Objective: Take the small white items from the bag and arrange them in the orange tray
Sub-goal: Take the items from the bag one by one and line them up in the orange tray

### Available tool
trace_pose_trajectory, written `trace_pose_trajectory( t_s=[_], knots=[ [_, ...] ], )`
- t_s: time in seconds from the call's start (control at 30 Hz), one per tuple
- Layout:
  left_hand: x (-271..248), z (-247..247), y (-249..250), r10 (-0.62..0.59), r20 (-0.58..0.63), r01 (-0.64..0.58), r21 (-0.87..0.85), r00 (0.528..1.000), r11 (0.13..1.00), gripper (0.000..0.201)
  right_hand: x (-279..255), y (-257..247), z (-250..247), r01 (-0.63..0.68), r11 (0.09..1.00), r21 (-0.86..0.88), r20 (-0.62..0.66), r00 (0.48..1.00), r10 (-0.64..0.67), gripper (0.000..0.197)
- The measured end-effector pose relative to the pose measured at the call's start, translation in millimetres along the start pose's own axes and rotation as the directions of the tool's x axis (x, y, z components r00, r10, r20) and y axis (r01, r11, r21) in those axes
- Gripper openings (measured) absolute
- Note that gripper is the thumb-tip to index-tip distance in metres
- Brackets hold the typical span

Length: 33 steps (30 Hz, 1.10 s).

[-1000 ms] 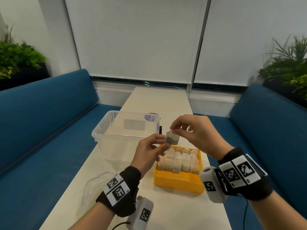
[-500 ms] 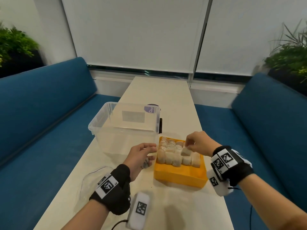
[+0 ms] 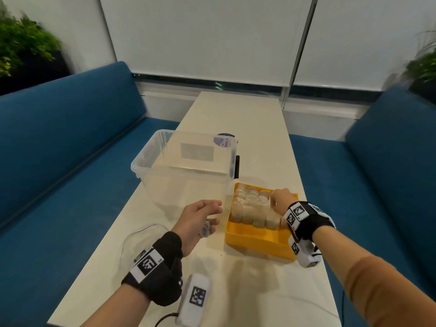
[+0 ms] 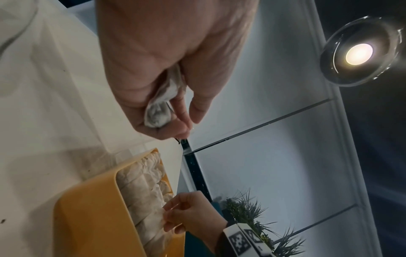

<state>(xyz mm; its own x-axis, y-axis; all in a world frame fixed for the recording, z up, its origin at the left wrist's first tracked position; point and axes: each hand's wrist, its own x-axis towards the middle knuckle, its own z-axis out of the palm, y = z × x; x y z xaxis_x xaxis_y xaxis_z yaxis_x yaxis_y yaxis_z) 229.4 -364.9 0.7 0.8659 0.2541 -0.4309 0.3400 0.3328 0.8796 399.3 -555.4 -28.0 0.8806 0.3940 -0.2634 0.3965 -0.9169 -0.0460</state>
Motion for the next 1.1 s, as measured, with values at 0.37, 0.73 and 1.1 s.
trace_pose_trajectory(
  t_s=[0.37, 0.73, 1.1],
  knots=[
    [-4, 10, 11, -0.111, 0.028, 0.114, -0.307, 0.993, 0.945, 0.042, -88, -58, -40, 0.421, 0.827, 0.373, -0.287, 0.9, -0.329, 0.017],
    [-23, 17, 20, -0.04, 0.195, 0.099, -0.305, 0.98, 0.947, 0.052, -111, -85, -22, 0.52, 0.726, 0.45, -0.489, 0.824, -0.287, 0.012],
    [-37, 11, 14, -0.134, 0.321, 0.212, -0.223, 0.938, 0.952, 0.034, -130, -73, -39, 0.457, 0.421, 0.784, -0.412, 0.889, -0.199, 0.009]
  ],
)
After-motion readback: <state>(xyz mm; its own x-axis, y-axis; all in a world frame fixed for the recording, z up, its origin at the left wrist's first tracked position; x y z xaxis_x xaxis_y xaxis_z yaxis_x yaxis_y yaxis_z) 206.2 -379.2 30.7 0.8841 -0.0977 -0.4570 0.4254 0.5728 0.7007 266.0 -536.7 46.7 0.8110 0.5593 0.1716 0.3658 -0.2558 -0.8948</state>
